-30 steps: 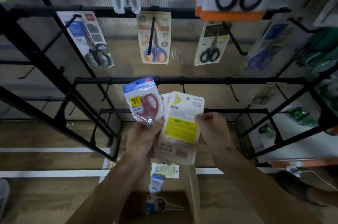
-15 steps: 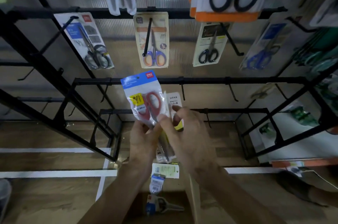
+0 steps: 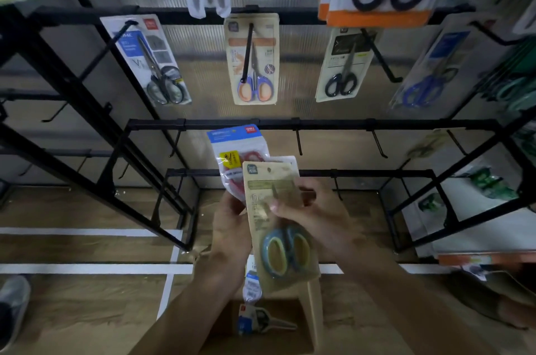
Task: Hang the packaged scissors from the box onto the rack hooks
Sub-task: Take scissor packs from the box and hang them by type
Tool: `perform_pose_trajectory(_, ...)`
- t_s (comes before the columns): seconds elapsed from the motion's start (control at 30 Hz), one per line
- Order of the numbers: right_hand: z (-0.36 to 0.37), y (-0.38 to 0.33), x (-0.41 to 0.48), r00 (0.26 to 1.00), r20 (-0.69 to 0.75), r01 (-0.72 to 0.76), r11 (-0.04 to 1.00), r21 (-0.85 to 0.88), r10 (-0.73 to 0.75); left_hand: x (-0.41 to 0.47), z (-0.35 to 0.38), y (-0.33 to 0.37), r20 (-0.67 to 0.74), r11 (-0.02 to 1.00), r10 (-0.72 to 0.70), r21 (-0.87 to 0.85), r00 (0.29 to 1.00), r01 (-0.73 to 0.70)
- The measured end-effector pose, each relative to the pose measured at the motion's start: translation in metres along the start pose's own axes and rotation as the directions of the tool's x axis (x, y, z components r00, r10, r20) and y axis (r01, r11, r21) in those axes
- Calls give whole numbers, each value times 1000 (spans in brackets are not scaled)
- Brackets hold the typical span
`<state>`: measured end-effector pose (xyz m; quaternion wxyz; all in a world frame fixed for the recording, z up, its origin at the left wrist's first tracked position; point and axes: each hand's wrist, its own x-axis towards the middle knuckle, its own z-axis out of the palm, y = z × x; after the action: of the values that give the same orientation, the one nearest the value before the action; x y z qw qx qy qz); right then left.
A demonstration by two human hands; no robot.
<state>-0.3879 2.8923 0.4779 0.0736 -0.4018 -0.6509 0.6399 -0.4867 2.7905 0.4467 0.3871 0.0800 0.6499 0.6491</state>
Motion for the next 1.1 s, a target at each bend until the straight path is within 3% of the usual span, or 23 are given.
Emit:
perform_pose_trajectory(0.03,-3,0,0,1000,-14,11,1000,-9,-12,0,-2,0,2,1000,-28,-13,1000,28)
perform_pose_trajectory(0.07,-5,0,0,999,-47,19,1000,-9,-20,4,-4,-3,-88,997,-49,-59,995,43)
perform_pose_trajectory(0.13,-11,-1,2,993,-107,53,998,36,-49,4,-6,-3,-196,1000,10,-3,981,-10)
perform_pose_trajectory(0.23,-16,-2,4,981,-166,110,992,69,-97,2,-10,0,-239,999,35,38,971,-26)
perform_pose_trajectory(0.47,-33,-4,2,926,-376,107,970,217,-18,0,-10,-2,-183,999,22,45,983,-13)
perform_pose_trajectory(0.8,-119,29,-37,872,-490,88,985,145,-6,-26,75,-37,-156,998,-2,55,988,11)
perform_pose_trajectory(1.1,-199,54,-84,871,-490,-16,1000,24,26,-69,166,-33,-56,991,-8,131,998,16)
